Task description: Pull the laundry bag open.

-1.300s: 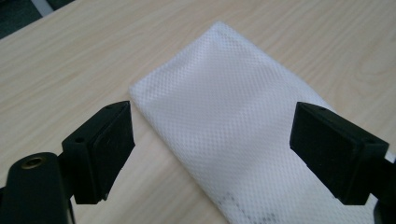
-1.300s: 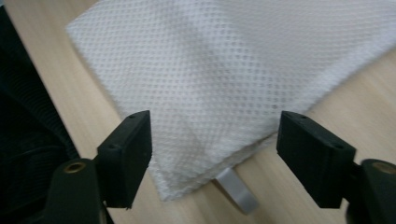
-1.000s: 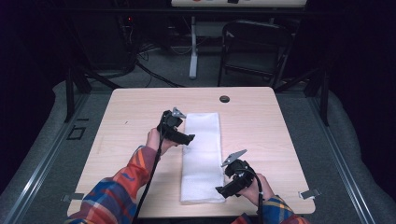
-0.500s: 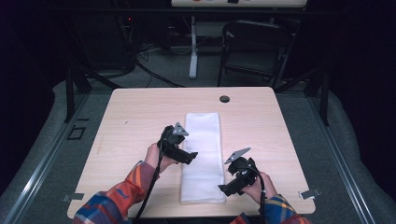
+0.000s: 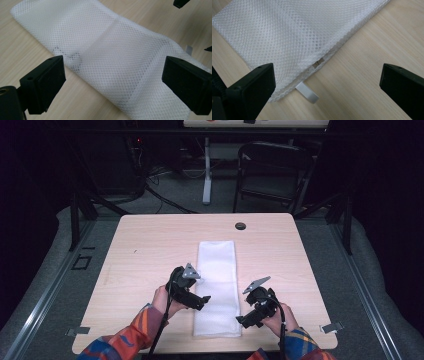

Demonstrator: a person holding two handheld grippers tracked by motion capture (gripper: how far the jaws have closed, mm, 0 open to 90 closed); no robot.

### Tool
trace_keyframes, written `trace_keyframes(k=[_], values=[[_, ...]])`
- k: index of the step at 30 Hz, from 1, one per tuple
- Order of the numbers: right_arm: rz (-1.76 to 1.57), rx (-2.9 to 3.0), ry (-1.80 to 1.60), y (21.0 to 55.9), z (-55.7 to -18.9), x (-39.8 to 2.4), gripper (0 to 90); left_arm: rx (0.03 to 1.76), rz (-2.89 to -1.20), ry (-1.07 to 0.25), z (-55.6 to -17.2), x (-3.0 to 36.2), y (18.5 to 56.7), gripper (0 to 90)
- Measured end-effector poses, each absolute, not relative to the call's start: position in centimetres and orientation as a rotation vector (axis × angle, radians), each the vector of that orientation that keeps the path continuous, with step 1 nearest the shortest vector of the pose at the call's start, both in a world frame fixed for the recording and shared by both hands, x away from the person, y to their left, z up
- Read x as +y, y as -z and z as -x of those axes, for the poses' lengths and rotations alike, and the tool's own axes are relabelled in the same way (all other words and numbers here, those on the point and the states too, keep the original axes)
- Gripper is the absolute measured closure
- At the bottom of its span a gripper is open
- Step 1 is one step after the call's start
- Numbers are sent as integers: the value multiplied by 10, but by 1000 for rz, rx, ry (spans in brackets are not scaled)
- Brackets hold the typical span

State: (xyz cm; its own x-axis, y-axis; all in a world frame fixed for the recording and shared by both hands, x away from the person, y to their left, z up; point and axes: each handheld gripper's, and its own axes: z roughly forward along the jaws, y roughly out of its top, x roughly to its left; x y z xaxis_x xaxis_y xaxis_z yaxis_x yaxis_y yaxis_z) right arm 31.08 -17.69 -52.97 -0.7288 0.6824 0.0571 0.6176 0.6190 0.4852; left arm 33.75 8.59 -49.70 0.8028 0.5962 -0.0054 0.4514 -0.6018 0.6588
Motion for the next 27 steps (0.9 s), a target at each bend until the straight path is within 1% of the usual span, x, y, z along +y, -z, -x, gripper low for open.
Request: trace_keyframes(k=[8, 14, 15, 17, 19, 23, 27], values=[[-1093, 2694, -729, 528, -311, -177, 40, 699, -2324, -232, -317, 79, 506, 61], [-1099, 2679, -711, 527, -311, -180, 48, 605, -2397, -174, -300, 59, 519, 97], [-1108, 2673, -717, 527, -311, -180, 52, 587, -2409, -163, -297, 56, 522, 106], [-1123, 2672, -720, 528, -311, -180, 60, 529, -2438, -108, -294, 49, 527, 153], [-1109, 2687, -705, 528, -312, -181, 68, 513, -2455, -92, -291, 44, 532, 163], [-1110, 2689, -692, 529, -312, -182, 78, 459, -2493, -67, -285, 36, 540, 214], [-1113, 2686, -703, 530, -312, -181, 87, 407, -2532, -76, -280, 29, 546, 314]])
